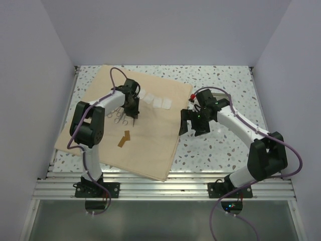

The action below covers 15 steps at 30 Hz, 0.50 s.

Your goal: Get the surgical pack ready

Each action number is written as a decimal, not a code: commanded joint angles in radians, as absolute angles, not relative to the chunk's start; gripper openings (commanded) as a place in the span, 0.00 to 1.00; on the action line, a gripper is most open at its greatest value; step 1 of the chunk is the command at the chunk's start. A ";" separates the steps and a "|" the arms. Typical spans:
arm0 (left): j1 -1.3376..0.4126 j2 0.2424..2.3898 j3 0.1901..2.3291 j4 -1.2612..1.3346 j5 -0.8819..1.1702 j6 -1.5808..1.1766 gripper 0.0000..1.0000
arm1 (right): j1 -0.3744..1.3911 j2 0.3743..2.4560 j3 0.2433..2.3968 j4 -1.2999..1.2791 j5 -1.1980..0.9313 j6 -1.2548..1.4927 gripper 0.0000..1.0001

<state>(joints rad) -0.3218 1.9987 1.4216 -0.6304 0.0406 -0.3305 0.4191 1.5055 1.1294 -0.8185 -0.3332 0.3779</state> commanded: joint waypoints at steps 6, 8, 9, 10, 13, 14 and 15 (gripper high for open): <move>-0.313 1.890 1.376 -0.555 0.046 -0.313 0.33 | 0.420 1.493 1.131 -0.798 -0.364 0.400 0.96; -0.313 1.872 1.359 -0.552 0.041 -0.318 0.36 | 0.422 1.488 1.120 -0.796 -0.365 0.402 0.96; -0.313 1.868 1.356 -0.554 0.037 -0.319 0.37 | 0.420 1.486 1.118 -0.795 -0.367 0.402 0.96; -0.313 1.861 1.348 -0.552 0.037 -0.318 0.37 | 0.422 1.486 1.115 -0.796 -0.367 0.402 0.96; -0.313 1.852 1.336 -0.545 0.028 -0.319 0.39 | 0.420 1.480 1.111 -0.796 -0.367 0.402 0.96; -0.313 1.853 1.330 -0.542 0.025 -0.319 0.39 | 0.420 1.482 1.111 -0.796 -0.365 0.403 0.95; -0.313 1.858 1.330 -0.543 0.023 -0.319 0.40 | 0.422 1.483 1.111 -0.796 -0.364 0.403 0.96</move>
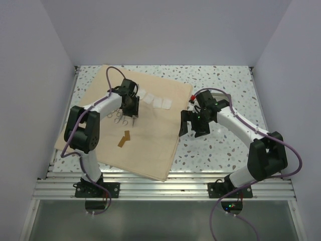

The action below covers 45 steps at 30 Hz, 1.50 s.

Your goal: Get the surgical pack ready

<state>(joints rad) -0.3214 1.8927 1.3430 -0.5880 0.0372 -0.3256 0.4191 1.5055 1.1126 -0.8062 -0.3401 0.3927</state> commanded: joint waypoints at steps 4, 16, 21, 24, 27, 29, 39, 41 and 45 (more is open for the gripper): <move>-0.310 1.893 1.342 -0.554 0.026 -0.318 0.39 | 0.422 1.482 1.111 -0.796 -0.364 0.402 0.96; -0.301 1.947 1.348 -0.549 0.018 -0.313 0.33 | 0.420 1.482 1.104 -0.801 -0.362 0.402 0.96; -0.299 1.967 1.345 -0.548 0.032 -0.314 0.29 | 0.420 1.491 1.111 -0.801 -0.364 0.402 0.96; -0.299 1.964 1.341 -0.540 0.048 -0.313 0.16 | 0.422 1.505 1.127 -0.799 -0.365 0.402 0.95; -0.299 1.959 1.348 -0.546 0.084 -0.310 0.00 | 0.420 1.532 1.158 -0.779 -0.394 0.419 0.94; -0.298 1.939 1.359 -0.560 0.124 -0.308 0.00 | 0.422 1.548 1.193 -0.744 -0.413 0.449 0.93; -0.307 1.749 1.304 -0.494 0.567 -0.373 0.00 | 0.428 1.626 1.246 -0.413 -0.509 0.814 0.63; -0.325 1.726 1.278 -0.459 0.661 -0.408 0.00 | 0.448 1.634 1.232 -0.316 -0.508 0.880 0.65; -0.359 1.683 1.246 -0.401 0.732 -0.454 0.00 | 0.495 1.687 1.282 -0.321 -0.505 0.885 0.68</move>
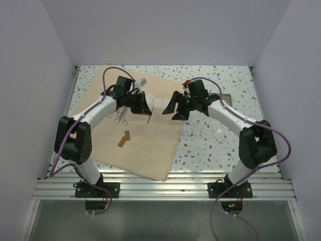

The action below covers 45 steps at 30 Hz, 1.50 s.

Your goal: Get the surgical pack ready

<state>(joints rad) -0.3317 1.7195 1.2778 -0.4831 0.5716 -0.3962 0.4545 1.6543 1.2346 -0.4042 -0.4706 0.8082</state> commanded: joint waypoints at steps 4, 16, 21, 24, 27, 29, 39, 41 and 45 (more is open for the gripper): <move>-0.376 1.669 1.235 -0.391 0.759 -0.479 0.00 | 0.525 1.700 1.289 -0.319 -0.477 0.888 0.67; -0.393 1.658 1.255 -0.425 0.798 -0.459 0.00 | 0.531 1.692 1.267 -0.304 -0.411 0.903 0.58; -0.397 1.647 1.244 -0.417 0.799 -0.469 0.00 | 0.529 1.695 1.269 -0.302 -0.391 0.914 0.56; -0.405 1.651 1.241 -0.408 0.802 -0.476 0.00 | 0.531 1.709 1.270 -0.290 -0.402 0.928 0.55; -0.414 1.654 1.241 -0.396 0.810 -0.483 0.00 | 0.532 1.732 1.288 -0.294 -0.403 0.931 0.54; -0.420 1.652 1.241 -0.384 0.821 -0.489 0.00 | 0.532 1.746 1.304 -0.298 -0.407 0.931 0.52; -0.422 1.683 1.267 -0.399 0.749 -0.489 0.00 | 0.532 1.767 1.301 -0.314 -0.437 0.968 0.00; -0.417 1.710 1.314 -0.432 0.724 -0.479 0.10 | 0.531 1.764 1.298 -0.310 -0.425 1.000 0.00; -0.385 1.717 1.407 -0.511 0.606 -0.443 0.52 | 0.490 1.746 1.298 -0.324 -0.289 1.063 0.00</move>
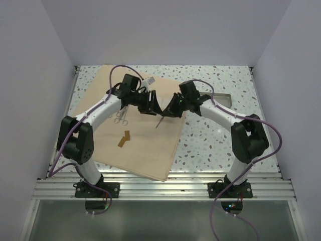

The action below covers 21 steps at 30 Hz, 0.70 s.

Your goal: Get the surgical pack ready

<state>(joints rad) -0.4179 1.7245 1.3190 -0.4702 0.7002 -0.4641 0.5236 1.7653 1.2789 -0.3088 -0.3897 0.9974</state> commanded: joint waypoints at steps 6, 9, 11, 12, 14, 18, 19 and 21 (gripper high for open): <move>-0.316 1.643 1.404 -0.594 0.346 -0.358 0.65 | 0.264 1.779 1.350 -0.416 -0.069 1.190 0.00; -0.311 1.599 1.315 -0.594 0.257 -0.328 0.61 | 0.165 1.828 1.452 -0.567 0.073 1.213 0.00; -0.310 1.563 1.270 -0.569 0.223 -0.324 0.60 | 0.099 1.850 1.486 -0.586 0.125 1.244 0.00; -0.308 1.554 1.238 -0.562 0.203 -0.319 0.59 | 0.078 1.859 1.491 -0.581 0.136 1.252 0.00; -0.307 1.536 1.220 -0.549 0.183 -0.301 0.59 | 0.029 1.902 1.514 -0.568 0.152 1.269 0.00; -0.301 1.543 1.215 -0.560 0.120 -0.281 0.58 | 0.003 2.000 1.604 -0.626 0.161 1.275 0.00; -0.298 1.549 1.215 -0.566 0.111 -0.281 0.57 | 0.003 2.009 1.611 -0.624 0.163 1.279 0.00; -0.287 1.554 1.216 -0.563 0.080 -0.288 0.57 | 0.003 2.035 1.618 -0.621 0.169 1.282 0.00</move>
<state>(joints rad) -0.3065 1.5639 1.2129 -0.5686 0.1638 -0.3172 -0.0135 2.0109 1.5753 -0.5659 0.1158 1.2453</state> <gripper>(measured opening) 0.573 0.029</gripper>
